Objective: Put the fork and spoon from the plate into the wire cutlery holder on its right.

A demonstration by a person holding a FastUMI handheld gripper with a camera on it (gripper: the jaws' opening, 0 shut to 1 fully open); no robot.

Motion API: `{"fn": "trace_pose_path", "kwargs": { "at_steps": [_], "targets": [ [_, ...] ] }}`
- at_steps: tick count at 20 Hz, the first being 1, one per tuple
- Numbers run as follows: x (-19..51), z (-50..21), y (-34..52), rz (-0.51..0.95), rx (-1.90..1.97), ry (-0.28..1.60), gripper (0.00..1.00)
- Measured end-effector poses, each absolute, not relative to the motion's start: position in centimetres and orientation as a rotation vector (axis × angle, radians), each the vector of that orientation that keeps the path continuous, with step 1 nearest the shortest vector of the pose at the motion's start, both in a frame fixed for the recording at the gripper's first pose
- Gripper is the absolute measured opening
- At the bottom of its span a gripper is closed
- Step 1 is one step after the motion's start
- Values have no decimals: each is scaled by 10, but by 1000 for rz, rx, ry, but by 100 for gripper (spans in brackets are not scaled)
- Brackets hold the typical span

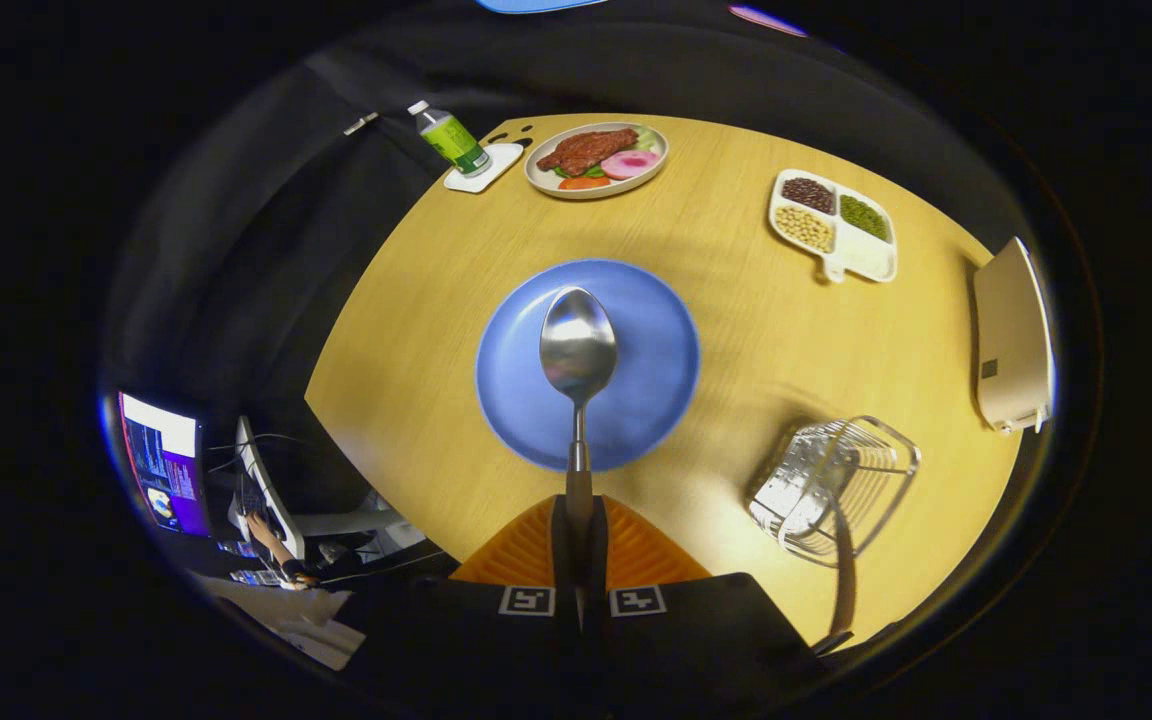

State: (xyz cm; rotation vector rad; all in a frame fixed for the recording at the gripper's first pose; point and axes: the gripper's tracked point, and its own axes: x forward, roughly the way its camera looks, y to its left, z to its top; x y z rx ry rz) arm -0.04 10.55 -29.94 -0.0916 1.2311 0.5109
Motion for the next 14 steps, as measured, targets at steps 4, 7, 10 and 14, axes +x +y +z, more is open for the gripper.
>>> {"fn": "trace_pose_path", "kwargs": {
  "at_steps": [4,7,10,14],
  "targets": [
    [-8,-273,29,432,-182,1307,5],
    [-5,-262,-10,383,-213,1355,5],
    [-9,-260,-41,368,-242,1444,5],
    [-10,-268,-65,375,-306,1586,5]
  ]
}}
